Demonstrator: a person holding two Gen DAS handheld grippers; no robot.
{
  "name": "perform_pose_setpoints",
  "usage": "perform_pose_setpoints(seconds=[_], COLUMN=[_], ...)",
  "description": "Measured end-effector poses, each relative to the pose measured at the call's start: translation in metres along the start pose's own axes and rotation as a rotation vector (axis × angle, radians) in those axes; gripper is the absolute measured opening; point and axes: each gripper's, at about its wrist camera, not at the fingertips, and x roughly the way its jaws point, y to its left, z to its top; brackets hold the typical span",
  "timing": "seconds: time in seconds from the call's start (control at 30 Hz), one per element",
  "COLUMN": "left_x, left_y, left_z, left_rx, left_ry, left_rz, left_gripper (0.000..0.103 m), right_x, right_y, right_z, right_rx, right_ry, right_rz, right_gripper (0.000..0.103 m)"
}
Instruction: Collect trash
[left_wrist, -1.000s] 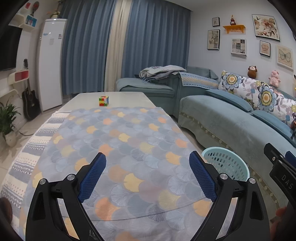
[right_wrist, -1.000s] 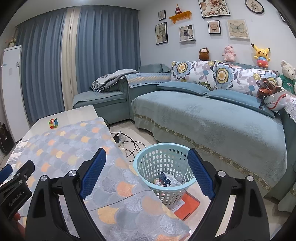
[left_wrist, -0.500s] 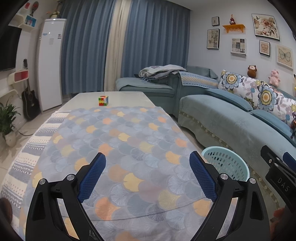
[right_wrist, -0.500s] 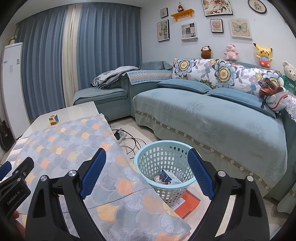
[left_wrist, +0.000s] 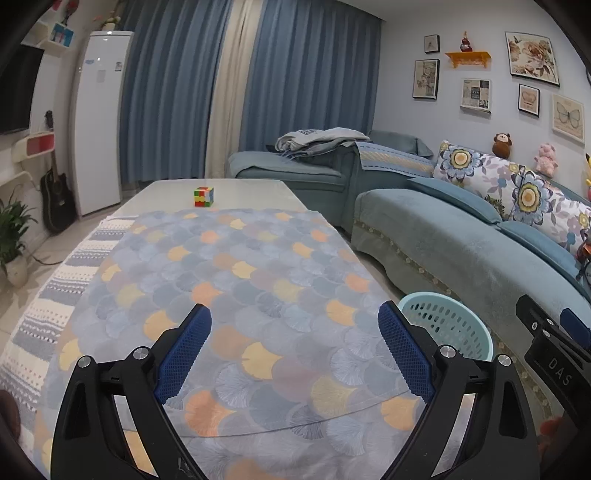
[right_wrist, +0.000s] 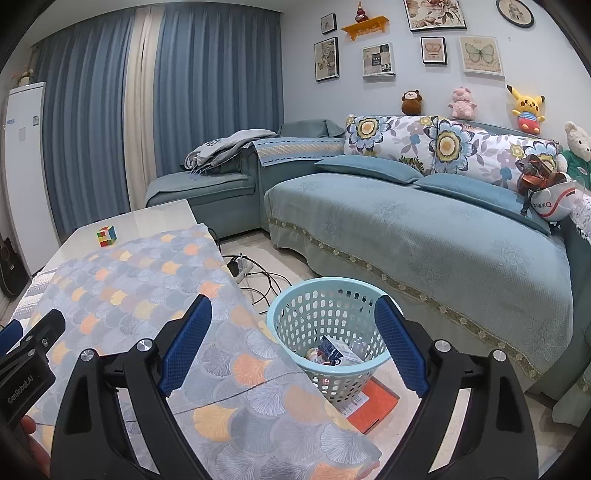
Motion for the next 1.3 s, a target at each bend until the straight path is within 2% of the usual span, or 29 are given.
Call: perform_pose_setpoints(seconds=[0.63, 1.3], left_x=[0.002, 0.004], left_y=[0.001, 0.010], left_z=[-0.001, 0.002], left_rx=[-0.011, -0.022], left_ry=[0.017, 0.001], left_rz=[-0.009, 0.047], left_gripper=[0.089, 0.092], right_x=[0.006, 0.009], right_y=[0.000, 0.002], right_z=[-0.001, -0.002], right_rx=[-0.002, -0.008], right_ry=[0.015, 0.025], right_rz=[0.007, 0.016], right_gripper=[0.085, 0.085])
